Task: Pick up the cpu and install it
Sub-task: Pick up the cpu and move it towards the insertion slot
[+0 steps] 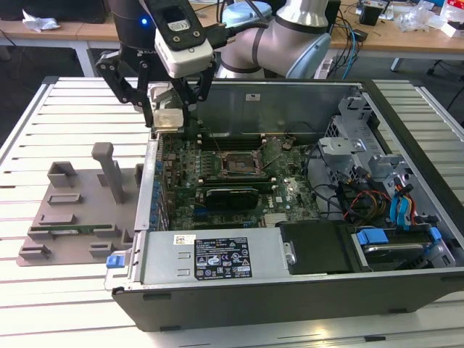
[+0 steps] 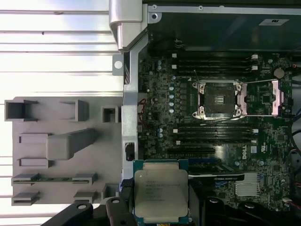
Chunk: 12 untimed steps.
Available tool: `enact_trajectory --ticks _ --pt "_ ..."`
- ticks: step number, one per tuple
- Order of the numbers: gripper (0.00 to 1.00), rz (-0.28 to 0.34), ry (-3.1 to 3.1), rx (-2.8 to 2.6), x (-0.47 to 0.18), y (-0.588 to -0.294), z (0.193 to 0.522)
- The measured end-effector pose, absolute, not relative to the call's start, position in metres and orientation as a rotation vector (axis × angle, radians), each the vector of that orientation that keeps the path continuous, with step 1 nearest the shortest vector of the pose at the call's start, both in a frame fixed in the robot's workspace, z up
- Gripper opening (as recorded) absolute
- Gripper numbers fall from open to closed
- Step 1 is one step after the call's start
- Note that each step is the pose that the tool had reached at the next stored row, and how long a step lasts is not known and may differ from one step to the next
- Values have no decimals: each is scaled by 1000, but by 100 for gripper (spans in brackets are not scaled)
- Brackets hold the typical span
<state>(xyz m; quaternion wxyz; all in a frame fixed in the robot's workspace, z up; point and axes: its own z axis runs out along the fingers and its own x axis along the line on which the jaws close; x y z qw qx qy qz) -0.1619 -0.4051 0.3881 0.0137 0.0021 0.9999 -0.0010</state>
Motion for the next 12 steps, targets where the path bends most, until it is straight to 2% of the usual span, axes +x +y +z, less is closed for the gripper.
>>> enact_trajectory --ticks 12 --pt "55 -3 3114 6 -149 -405 386"
